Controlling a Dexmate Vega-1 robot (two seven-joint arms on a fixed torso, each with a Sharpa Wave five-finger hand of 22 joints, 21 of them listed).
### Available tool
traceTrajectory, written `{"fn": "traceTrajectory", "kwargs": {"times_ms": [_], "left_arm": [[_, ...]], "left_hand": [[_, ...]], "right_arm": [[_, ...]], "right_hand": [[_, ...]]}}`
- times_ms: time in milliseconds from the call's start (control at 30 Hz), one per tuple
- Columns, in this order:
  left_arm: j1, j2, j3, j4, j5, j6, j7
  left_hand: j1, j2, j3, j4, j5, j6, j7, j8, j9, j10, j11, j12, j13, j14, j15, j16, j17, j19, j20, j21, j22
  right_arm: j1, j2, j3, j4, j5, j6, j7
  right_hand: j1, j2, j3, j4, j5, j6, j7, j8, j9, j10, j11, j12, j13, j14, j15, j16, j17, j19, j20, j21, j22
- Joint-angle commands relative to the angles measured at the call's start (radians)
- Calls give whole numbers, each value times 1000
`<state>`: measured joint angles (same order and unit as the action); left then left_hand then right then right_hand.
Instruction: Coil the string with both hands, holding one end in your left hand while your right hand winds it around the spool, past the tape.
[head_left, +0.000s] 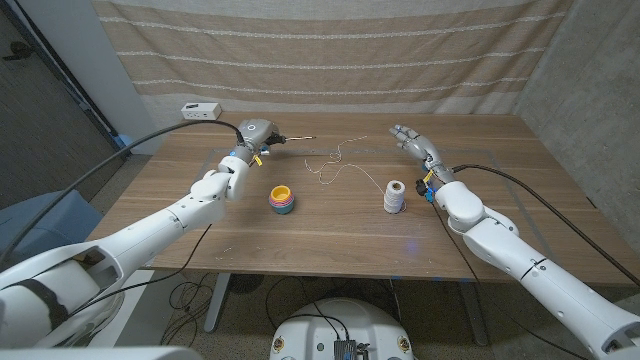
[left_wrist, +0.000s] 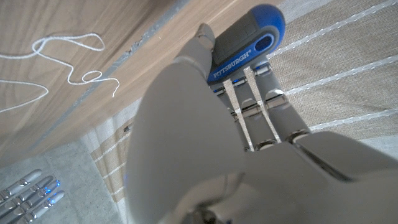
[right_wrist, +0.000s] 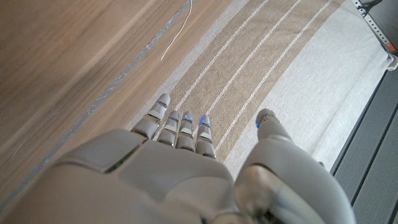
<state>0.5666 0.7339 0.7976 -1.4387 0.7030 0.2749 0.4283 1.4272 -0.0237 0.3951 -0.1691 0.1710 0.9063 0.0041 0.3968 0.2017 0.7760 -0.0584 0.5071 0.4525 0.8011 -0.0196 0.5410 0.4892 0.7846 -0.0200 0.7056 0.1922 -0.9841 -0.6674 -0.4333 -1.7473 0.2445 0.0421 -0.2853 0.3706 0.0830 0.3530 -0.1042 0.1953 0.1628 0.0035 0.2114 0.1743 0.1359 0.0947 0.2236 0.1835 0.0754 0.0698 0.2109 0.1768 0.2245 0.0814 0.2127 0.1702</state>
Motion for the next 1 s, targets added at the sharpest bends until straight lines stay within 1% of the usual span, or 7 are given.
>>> {"fn": "traceTrajectory", "kwargs": {"times_ms": [33, 267, 367, 433, 667, 900, 1000], "left_arm": [[31, 15, -41, -14, -19, -48, 55], [30, 15, -52, -6, -30, -88, 72], [28, 14, -53, -1, -27, -105, 81], [28, 14, -54, 2, -26, -115, 88], [28, 14, -57, 15, -27, -145, 100], [26, 18, -58, 23, -26, -170, 103], [26, 19, -59, 26, -26, -178, 105]], "left_hand": [[130, 130, -1, 4, 6, 197, 113, -2, 2, 11, 0, 5, 7, 77, -161, -3, 29, 61, -178, 11, 2], [132, 130, -4, 5, 6, 201, 112, -7, 0, 13, 0, 5, 12, 80, -161, -8, 31, 58, -177, 18, 0], [133, 130, -5, 5, 6, 202, 113, -8, 0, 13, 1, 4, 14, 80, -162, -10, 31, 56, -177, 20, 0], [133, 131, -6, 5, 6, 204, 112, -9, 0, 14, 2, 4, 15, 80, -161, -10, 32, 56, -176, 21, 0], [135, 131, -9, 6, 6, 205, 112, -13, 0, 14, 1, 3, 19, 81, -161, -12, 36, 54, -177, 27, -1], [136, 132, -11, 7, 6, 210, 113, -16, -1, 14, 0, 2, 23, 82, -161, -16, 38, 50, -175, 32, -2], [137, 132, -12, 7, 6, 210, 113, -18, -1, 14, -1, 1, 25, 83, -162, -17, 40, 50, -176, 34, -2]], "right_arm": [[-58, -104, -9, -257, -116, -306, -65], [-63, -139, -27, -346, -141, -445, -57], [-56, -154, -48, -393, -165, -539, -56], [-59, -162, -52, -416, -166, -578, -54], [-50, -195, -97, -519, -197, -765, -45], [-43, -204, -139, -594, -213, -897, -51], [-26, -209, -168, -628, -220, -970, -44]], "right_hand": [[15, -2, -1, -6, -3, 7, -3, 2, 6, 6, -2, 1, 6, 10, 0, 4, 3, 8, 1, 1, 2], [7, -1, -7, -2, -7, 1, -9, -4, 7, 2, -2, -4, 6, 10, 2, 3, 6, 5, 7, -2, 3], [5, 0, -8, 0, -8, -2, -14, -6, 7, 1, -7, -5, 7, 10, -2, 3, 7, 5, 5, -3, 3], [-1, 3, -10, 3, -9, -6, -17, -8, 7, -1, -10, -7, 7, 10, -2, 3, 9, 5, 6, -4, 3], [-19, 5, -20, 14, -13, -19, -24, -16, 8, -14, -12, -15, 8, 5, -2, 0, 13, 0, 7, -8, 4], [-39, 3, -32, 24, -15, -29, -32, -21, 9, -18, -16, -18, 8, 5, -3, 0, 15, 7, 6, -7, 4], [-51, -3, -40, 27, -16, -32, -31, -22, 10, -17, -13, -19, 9, 11, -2, 1, 16, 23, 12, -2, 4]]}}
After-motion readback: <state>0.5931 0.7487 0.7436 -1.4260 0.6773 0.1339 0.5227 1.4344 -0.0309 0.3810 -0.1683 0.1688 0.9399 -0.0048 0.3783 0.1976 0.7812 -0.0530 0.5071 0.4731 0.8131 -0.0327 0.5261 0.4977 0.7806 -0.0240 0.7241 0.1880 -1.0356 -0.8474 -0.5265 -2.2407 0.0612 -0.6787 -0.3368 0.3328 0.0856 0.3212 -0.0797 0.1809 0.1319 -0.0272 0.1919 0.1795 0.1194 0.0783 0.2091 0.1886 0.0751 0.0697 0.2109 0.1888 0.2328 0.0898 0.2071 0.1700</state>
